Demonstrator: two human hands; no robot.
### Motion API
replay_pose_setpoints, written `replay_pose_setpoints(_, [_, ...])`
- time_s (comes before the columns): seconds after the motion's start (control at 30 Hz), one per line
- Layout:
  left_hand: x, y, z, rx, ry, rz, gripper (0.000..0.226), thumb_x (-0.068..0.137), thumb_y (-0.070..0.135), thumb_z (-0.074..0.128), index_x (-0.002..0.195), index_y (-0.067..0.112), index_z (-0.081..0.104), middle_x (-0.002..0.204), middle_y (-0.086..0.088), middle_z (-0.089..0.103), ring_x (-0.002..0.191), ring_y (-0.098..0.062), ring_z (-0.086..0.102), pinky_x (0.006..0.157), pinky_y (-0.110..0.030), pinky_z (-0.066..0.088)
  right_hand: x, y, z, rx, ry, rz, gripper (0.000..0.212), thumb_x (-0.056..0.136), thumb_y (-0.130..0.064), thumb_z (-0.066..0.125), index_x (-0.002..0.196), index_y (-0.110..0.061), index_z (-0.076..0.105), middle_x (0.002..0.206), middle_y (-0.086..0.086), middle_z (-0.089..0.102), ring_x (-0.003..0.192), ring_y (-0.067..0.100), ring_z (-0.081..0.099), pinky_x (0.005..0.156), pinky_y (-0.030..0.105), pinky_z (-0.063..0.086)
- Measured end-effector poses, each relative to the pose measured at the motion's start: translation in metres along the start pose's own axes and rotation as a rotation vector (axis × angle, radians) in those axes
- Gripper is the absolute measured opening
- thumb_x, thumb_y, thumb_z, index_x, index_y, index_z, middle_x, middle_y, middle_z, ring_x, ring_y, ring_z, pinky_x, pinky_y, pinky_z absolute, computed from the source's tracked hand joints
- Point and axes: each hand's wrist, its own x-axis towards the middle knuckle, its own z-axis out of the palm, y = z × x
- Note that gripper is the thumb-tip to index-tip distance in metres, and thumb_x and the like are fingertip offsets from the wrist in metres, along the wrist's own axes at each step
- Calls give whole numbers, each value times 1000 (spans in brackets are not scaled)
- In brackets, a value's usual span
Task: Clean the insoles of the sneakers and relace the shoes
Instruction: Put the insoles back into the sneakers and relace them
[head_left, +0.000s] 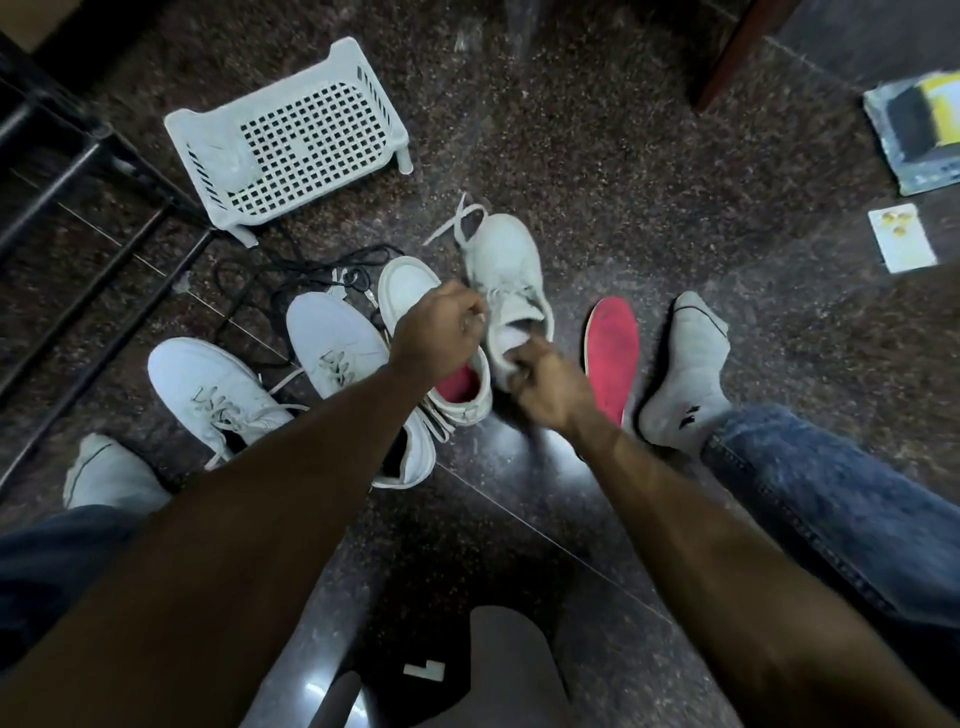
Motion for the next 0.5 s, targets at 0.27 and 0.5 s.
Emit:
replay_pose_setpoints(0.27, [1,15,16,372,-178,32,45,85,38,66,126,20,58,124,-4,50,111,-26,54,85,-42,49,-35,33,15,134,496,448,36,80,-21,54,114,-11,55,123,13,46,107,32,52,81,36,44])
replay_pose_setpoints(0.5, [14,27,20,508,-200,-24,30,94,34,55,112,13,65,119,-8,47,96,-35,60,74,-41,47,-8,71,13,-29,133,700,91,76,-53,70,142,-14,22,141,22,30,130,41,34,97,50,41])
